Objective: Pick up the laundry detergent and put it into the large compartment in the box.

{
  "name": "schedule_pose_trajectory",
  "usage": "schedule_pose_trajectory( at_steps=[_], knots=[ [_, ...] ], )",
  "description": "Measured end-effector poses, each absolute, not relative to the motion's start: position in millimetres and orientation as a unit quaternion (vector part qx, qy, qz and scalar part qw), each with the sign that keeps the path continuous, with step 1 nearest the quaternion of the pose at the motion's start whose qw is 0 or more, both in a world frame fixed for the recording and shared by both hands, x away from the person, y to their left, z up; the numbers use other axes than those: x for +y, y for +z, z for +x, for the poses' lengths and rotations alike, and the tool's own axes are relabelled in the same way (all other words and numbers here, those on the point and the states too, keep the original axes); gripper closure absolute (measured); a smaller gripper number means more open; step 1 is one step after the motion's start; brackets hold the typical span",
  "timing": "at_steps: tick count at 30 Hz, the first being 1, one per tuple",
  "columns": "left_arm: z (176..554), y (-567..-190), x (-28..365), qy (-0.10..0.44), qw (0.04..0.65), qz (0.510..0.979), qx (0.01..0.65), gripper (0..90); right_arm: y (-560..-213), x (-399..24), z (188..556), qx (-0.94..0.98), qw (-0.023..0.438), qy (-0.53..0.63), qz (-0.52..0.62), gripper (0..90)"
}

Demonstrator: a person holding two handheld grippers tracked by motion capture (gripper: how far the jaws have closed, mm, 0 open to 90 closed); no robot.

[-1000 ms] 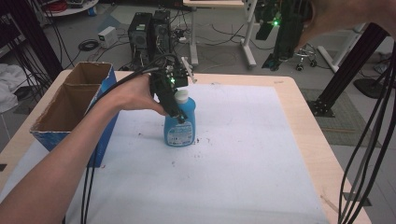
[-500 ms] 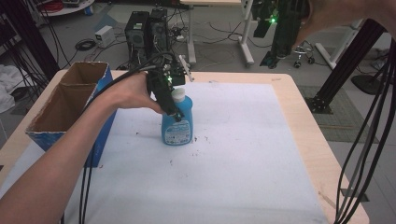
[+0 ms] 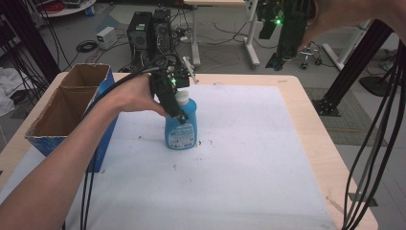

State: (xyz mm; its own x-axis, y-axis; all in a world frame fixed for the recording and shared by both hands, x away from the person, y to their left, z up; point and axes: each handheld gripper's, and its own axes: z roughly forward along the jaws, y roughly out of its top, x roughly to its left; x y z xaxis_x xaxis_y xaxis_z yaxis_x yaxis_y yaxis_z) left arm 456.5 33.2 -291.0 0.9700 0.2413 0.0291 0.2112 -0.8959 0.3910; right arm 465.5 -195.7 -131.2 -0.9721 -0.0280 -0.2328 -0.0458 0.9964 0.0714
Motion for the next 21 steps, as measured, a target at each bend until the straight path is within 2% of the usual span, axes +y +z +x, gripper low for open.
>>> schedule_pose_trajectory(
  at_steps=[11,21],
  knots=[
    [457,-288,31,0.04,0.182,0.973,0.134,37.9,-134,-193,466,0.992,0.116,0.041,-0.018,11.9],
    [454,-257,33,0.038,0.18,0.973,0.143,37.9,-133,-195,466,0.992,0.118,0.045,-0.019,11.9]
  ],
)
